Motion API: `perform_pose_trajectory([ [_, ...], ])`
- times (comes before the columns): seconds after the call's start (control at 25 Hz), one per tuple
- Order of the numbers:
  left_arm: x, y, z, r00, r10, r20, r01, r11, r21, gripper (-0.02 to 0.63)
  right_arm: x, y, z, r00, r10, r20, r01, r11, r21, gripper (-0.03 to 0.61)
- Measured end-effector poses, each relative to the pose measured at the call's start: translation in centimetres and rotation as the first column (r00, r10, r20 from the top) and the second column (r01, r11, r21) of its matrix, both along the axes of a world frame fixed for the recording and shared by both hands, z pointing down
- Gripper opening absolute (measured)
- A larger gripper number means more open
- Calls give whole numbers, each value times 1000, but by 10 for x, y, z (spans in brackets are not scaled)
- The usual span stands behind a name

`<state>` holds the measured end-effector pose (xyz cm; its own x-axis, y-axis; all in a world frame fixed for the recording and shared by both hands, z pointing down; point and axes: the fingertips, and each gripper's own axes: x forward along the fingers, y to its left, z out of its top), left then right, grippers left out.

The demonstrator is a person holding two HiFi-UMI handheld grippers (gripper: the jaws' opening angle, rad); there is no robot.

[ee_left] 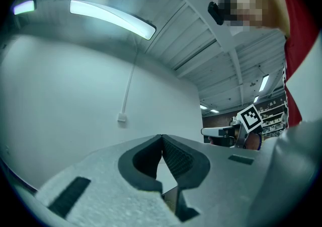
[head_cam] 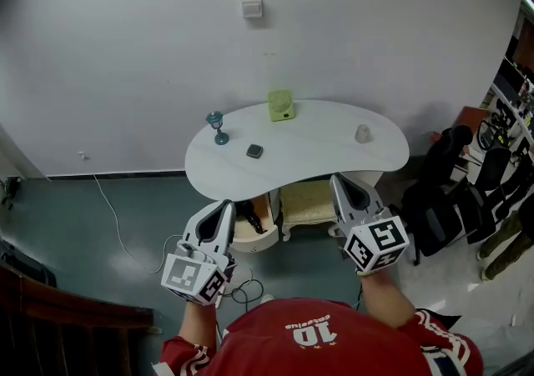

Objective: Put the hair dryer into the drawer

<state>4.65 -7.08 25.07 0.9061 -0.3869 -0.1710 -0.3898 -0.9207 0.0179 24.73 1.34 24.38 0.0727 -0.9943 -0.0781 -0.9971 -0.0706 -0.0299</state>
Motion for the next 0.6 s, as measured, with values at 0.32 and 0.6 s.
perform_pose_trajectory([
  [0.32, -6, -1, 2, 1000, -7, -5, 7, 1000, -5, 3, -3, 0, 1, 1000, -3, -1, 3, 1000, -5, 3],
  [0.6, -6, 3, 1, 1000, 0, -7, -1, 1000, -10, 3, -4, 2, 4, 1000, 0, 2, 0, 1000, -9, 3],
])
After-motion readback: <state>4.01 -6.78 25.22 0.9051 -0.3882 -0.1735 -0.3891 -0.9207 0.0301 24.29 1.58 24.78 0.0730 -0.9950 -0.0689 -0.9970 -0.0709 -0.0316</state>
